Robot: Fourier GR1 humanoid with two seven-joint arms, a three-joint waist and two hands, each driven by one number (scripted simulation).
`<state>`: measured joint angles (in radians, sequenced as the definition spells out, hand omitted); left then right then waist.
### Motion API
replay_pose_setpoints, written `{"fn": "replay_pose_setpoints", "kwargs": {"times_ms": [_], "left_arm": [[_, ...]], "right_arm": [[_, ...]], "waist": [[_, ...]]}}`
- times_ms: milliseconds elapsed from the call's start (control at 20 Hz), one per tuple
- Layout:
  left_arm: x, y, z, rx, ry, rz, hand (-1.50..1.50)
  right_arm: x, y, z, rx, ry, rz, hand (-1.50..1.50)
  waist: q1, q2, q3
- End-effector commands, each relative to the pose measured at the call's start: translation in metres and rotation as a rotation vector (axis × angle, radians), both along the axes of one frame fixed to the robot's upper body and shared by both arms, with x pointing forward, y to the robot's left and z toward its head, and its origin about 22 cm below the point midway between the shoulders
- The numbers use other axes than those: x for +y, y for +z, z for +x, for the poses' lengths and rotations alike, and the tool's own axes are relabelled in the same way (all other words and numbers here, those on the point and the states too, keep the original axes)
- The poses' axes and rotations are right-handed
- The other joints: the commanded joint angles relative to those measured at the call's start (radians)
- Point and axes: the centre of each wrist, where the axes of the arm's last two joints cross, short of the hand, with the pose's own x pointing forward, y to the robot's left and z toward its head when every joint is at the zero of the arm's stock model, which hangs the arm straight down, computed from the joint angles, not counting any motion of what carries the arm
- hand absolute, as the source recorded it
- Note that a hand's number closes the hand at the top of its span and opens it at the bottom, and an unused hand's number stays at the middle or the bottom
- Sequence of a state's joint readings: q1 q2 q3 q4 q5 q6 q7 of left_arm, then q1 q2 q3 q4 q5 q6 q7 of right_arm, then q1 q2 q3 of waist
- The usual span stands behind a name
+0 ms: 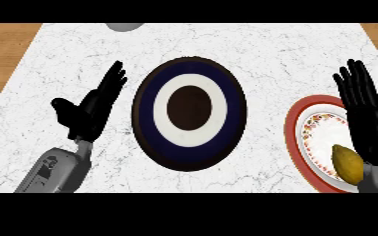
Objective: Pick the lemon from the plate and place it in the plate
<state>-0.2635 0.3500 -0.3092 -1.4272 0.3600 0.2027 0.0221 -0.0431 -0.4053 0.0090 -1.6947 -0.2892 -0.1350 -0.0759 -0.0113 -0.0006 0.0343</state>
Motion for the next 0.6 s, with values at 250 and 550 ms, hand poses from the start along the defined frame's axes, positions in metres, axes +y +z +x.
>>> {"fn": "replay_pose_setpoints", "kwargs": {"times_ms": [250, 550], "left_arm": [[0.055, -0.023, -0.017, -0.042, 0.137, 0.174, 0.00], [0.066, -0.043, -0.031, 0.013, 0.151, 0.125, 0.00]], "right_arm": [[-0.003, -0.014, 0.030, 0.482, -0.090, 0.340, 1.50], [0.020, -0.050, -0.002, 0.320, -0.476, -0.013, -1.50]], "waist": [[0.052, 0.008, -0.037], [0.011, 0.000, -0.035]]}}
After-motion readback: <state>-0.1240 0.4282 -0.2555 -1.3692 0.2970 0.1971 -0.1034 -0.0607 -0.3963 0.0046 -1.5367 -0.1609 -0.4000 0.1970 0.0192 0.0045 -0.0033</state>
